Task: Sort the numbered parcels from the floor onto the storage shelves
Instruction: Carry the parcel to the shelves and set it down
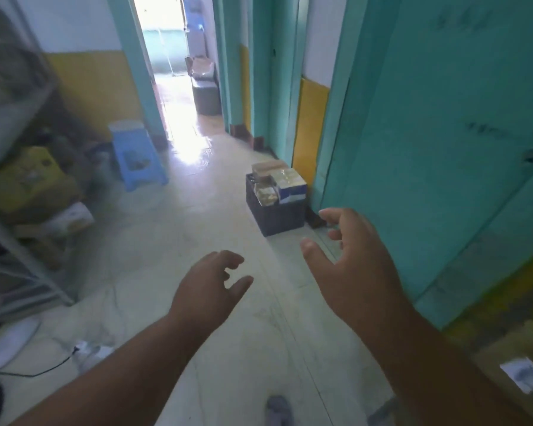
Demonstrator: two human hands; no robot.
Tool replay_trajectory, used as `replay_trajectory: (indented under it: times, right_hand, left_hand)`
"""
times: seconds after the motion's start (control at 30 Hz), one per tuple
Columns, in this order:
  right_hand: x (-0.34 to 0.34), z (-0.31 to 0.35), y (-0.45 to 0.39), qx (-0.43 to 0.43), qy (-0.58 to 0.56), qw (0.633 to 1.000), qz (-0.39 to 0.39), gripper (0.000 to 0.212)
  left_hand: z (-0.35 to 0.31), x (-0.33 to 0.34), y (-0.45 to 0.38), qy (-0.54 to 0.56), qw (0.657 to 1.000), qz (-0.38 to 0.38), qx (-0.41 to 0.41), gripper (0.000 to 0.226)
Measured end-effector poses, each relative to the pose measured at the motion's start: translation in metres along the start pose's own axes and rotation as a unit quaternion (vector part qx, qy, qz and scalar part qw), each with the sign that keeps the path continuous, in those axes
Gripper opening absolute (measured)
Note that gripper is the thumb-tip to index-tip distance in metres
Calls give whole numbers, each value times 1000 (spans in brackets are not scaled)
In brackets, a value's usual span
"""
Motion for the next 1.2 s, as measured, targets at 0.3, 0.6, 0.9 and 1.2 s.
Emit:
replay_trajectory:
  times: [0.3, 0.6, 0.9, 1.2]
  right_hand:
    - [70, 45, -267, -71, -5, 994, 83, 39]
    - [169, 51, -495, -43, -36, 995, 78, 38]
    - [151, -16, -688, 70, 9, 997, 20, 36]
    - [173, -95, -922, 91, -4, 996, -2, 33]
  left_hand:
    - [86, -112, -182, -30, 995, -40, -85, 37]
    - [193, -159, -410, -16, 997, -9, -76, 36]
    - [180, -178, -679, -40, 994, 105, 10, 39]
    - [183, -179, -928, -88, 985, 141, 37, 38]
Point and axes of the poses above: each hand's wrist, its own y-axis away from the middle knuckle, its own x-axis out of the palm, z = x × y, the point moved 9 cm from there along -y, towards the middle knuckle, and after that the axes turned 14 degrees about z, right-handed, at the moved point
